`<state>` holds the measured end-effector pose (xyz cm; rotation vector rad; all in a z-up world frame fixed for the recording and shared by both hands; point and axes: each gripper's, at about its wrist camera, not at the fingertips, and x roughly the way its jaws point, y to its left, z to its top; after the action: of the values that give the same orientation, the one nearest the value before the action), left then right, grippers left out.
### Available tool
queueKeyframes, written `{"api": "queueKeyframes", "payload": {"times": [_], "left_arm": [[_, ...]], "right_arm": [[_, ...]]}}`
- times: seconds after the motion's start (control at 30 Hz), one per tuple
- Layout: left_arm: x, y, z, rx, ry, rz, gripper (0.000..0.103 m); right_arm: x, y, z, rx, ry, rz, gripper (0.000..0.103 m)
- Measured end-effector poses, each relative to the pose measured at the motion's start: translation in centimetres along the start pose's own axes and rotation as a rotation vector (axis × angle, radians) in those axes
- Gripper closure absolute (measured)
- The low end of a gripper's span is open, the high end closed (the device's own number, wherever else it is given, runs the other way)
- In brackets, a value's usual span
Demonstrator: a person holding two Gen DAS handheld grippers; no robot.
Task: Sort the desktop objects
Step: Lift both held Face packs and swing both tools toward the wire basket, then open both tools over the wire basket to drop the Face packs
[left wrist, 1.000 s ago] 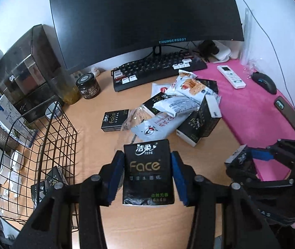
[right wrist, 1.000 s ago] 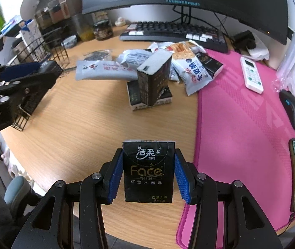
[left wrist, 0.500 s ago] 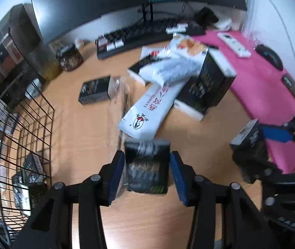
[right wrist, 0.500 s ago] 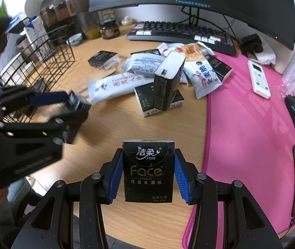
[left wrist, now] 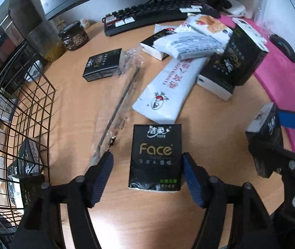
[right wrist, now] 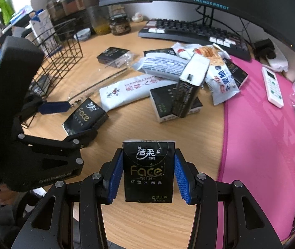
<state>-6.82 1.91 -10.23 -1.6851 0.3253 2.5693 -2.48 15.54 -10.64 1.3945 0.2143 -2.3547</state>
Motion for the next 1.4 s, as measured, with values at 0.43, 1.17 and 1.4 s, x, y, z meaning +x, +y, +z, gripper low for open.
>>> {"api": "queueKeyframes", "payload": {"times": [0.43, 1.17, 1.4], "left_arm": [[-4.7, 0.4, 0.0, 0.008, -0.094, -0.027, 0.051], [-18.2, 12.9, -3.6, -0.276, -0.389, 0.175, 0.051], [-16.9, 21.1, -5.9, -0.452, -0.326, 0.286, 0.051]], "right_arm": [[-1.4, 0.8, 0.5, 0.0, -0.035, -0.002, 0.056], [-9.9, 13.9, 5.7, -0.254, -0.358, -0.018, 0.056], [-8.6, 22.2, 9.1, -0.391, -0.394, 0.089, 0.056]]}}
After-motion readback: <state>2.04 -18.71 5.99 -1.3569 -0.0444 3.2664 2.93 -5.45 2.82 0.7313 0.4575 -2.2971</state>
